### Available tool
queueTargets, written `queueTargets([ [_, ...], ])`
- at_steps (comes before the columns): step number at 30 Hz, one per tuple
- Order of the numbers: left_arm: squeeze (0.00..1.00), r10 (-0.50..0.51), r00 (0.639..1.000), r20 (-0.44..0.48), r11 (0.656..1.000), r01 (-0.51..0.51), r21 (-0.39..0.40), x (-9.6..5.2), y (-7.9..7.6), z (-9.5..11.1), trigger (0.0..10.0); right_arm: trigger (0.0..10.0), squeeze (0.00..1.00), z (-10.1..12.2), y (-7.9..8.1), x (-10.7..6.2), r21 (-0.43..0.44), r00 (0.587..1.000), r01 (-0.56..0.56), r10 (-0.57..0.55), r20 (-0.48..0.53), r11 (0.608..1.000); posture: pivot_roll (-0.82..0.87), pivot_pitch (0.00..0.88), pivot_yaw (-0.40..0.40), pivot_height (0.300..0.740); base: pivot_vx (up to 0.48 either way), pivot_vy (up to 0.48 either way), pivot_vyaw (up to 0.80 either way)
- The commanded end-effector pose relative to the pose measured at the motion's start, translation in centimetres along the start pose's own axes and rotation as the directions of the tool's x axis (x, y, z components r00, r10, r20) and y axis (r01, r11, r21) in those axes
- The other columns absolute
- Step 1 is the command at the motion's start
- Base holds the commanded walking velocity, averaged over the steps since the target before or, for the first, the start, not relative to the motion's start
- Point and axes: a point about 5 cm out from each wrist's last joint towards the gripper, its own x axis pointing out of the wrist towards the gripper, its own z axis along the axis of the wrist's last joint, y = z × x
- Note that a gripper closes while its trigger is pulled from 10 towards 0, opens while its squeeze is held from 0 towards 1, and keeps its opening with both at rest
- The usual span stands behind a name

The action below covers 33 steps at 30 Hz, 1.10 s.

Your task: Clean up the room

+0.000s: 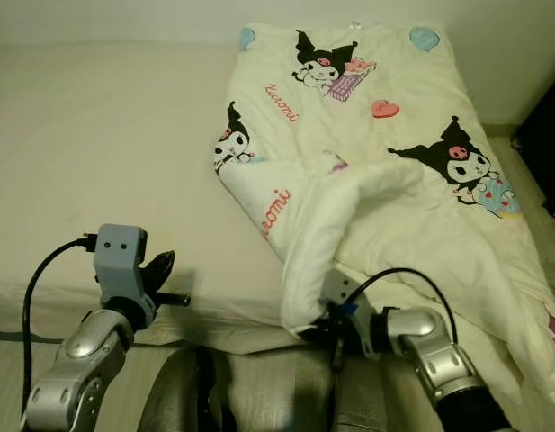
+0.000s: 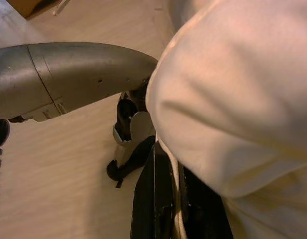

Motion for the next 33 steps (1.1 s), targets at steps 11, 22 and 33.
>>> queueTargets([
  [11, 0.00, 0.015, 0.999, -0.033, 1.000, -0.015, 0.001, -0.2, 0.1, -1.0, 10.0, 10.0, 1.00, 2.6, -0.9, 1.6, 0.005, 0.968, 0.211, -0.210, 0.135, 0.977, 0.02, 0.293, 0.033, 0.579, 0.000, 0.000, 0.00],
  [22, 0.00, 0.004, 1.000, -0.020, 1.000, -0.004, 0.001, -0.1, 0.0, -0.7, 10.0, 10.0, 0.00, 8.4, -2.1, -5.6, -0.001, 0.969, 0.012, -0.011, 0.247, 1.000, 0.02, 0.283, 0.033, 0.579, 0.000, 0.000, 0.00],
  [33, 0.00, -0.002, 1.000, -0.019, 1.000, 0.002, 0.003, 0.0, -0.1, -0.7, 10.0, 10.0, 1.00, 10.1, -11.6, -12.1, 0.325, 0.579, 0.675, -0.748, 0.323, 0.662, 0.01, 0.291, 0.044, 0.579, 0.000, 0.000, 0.00],
])
